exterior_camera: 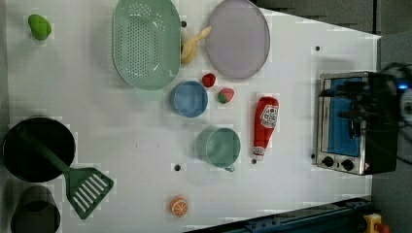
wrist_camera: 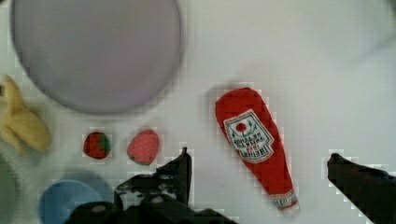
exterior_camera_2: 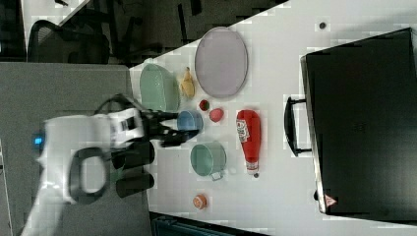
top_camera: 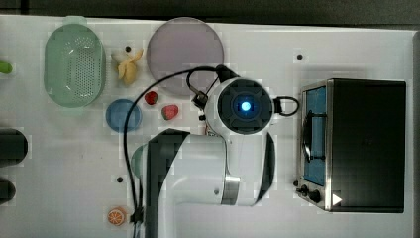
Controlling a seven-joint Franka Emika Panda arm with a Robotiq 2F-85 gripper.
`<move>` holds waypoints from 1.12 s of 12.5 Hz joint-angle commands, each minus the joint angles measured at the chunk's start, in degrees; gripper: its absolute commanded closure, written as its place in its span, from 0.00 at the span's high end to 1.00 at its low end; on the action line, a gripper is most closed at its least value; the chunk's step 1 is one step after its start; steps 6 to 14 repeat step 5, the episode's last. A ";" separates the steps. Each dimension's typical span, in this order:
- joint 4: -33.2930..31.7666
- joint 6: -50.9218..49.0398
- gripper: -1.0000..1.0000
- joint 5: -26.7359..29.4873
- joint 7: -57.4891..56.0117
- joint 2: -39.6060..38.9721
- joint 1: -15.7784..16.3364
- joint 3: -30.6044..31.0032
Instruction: Pick ketchup from plate and place it on table.
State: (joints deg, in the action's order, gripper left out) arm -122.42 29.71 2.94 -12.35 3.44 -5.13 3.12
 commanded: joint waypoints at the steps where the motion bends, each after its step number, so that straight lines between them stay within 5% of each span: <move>1: 8.43 -7.81 1.00 0.01 12.34 1.64 0.28 -0.25; 5: 16.13 -18.60 1.00 -0.83 14.48 2.47 0.12 -0.69; 14: 16.13 -18.60 1.00 -0.83 14.48 2.47 0.12 -0.69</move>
